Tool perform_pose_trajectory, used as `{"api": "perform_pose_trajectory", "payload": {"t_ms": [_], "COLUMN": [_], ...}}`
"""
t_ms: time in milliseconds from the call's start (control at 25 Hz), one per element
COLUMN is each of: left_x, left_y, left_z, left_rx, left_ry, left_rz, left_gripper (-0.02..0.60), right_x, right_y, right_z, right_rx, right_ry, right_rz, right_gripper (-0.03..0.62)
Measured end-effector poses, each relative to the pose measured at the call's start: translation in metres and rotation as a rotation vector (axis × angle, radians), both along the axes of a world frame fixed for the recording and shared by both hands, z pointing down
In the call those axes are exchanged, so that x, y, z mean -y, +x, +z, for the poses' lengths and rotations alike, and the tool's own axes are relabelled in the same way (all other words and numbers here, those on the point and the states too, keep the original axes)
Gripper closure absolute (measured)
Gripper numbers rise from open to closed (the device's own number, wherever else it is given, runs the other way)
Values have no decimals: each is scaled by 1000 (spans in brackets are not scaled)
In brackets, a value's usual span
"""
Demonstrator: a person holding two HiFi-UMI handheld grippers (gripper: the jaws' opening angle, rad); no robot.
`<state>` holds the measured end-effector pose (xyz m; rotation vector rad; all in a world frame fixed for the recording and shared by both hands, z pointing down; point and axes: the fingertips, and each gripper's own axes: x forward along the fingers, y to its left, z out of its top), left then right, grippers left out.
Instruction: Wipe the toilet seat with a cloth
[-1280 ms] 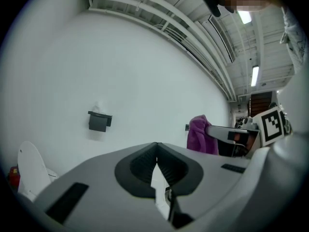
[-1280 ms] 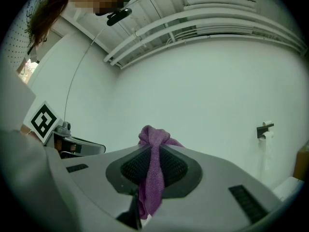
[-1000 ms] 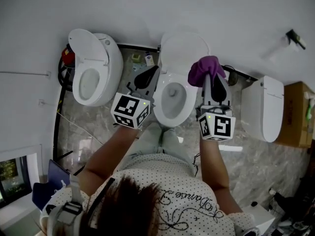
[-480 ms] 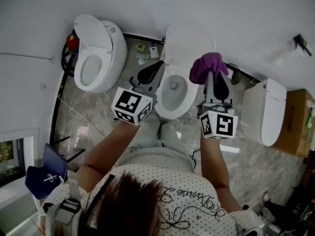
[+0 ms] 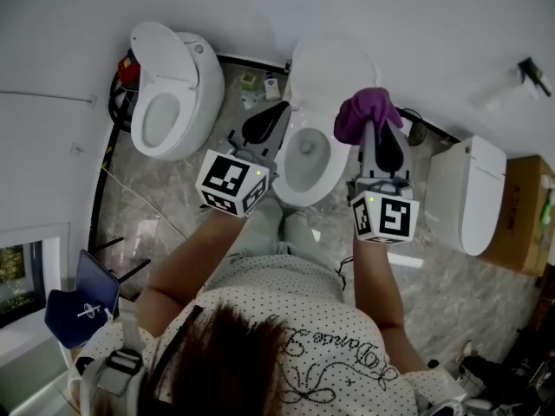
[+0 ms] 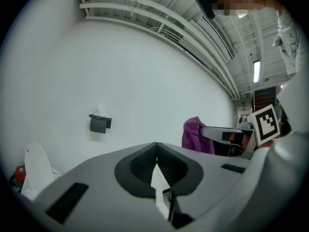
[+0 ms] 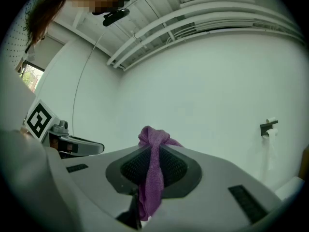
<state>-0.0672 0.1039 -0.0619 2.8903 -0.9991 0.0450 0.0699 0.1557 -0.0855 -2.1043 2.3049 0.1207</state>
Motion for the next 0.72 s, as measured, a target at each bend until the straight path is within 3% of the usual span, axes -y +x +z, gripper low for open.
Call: {"api": "perform_pose_trajectory", "payload": {"t_ms": [720], "left_x": [-12], "left_y": [12], "left_z": [-3], "left_rx": [0], "left_ry": [1], "left_rz": [14], "left_gripper": [577], "right_x": [-13], "right_y": [9], "right_z": [-7], "right_rx": [1], "right_ry": [22], "right_rz": [12], "right_gripper": [533]}}
